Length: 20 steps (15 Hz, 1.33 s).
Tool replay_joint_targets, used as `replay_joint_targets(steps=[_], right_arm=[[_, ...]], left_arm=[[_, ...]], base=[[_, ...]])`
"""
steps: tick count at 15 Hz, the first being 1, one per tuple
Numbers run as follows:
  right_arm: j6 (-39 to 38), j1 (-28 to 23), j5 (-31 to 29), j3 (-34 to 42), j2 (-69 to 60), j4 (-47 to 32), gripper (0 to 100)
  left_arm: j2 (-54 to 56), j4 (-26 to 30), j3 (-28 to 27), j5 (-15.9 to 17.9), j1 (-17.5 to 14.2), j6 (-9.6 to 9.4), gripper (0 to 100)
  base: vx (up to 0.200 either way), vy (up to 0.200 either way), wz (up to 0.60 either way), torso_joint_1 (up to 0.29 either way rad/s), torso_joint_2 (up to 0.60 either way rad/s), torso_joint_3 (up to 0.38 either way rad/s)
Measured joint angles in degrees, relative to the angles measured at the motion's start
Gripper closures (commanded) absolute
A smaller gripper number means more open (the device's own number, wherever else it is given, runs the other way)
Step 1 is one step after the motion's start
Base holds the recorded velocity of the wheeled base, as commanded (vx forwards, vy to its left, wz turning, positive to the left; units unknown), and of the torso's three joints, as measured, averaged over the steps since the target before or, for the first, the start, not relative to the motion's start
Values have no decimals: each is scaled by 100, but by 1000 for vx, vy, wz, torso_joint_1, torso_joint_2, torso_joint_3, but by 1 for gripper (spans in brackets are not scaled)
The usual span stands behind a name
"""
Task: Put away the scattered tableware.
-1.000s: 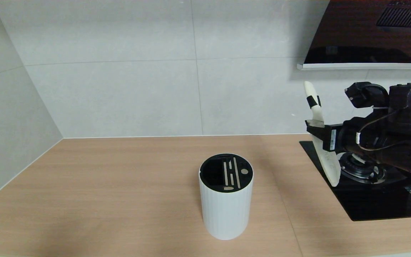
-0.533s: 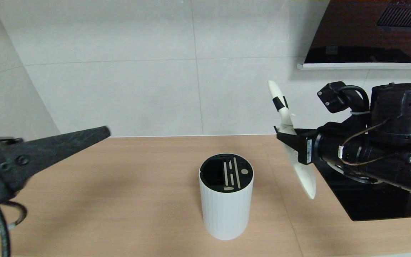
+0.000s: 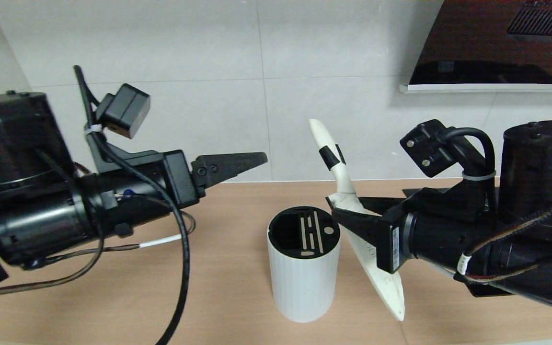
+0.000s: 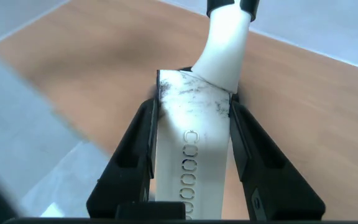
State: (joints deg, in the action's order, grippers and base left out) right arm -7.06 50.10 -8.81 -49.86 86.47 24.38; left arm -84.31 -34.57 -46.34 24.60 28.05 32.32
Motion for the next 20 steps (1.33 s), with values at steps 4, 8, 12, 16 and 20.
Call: replay_joint_targets(steps=[4,8,12,16,20], right_arm=[[-402,400,-49,-171,105,-99,100],[-561,568,-122,-293,333,-319,100],[-697,700,-141,-304,444,-312,100],[-708,714,-145,-308,449,-304,100],[-708,719,-145,-297,451,-295,100]], left_arm=[[-664,-243,-401,-187,375,-9,0],[-968,-546,-449,-257,714,-38,0],[-1332,-1086,-477,-449,817,-40,0],[-1591,-1133,-597,-427,852,-35,0],[-1724,-1313,-630,-466,861,-11,0]], base=[[0,0,0,0,0,0],[0,0,0,0,0,0],[0,0,0,0,0,0],[0,0,0,0,0,0],[0,0,0,0,0,0]])
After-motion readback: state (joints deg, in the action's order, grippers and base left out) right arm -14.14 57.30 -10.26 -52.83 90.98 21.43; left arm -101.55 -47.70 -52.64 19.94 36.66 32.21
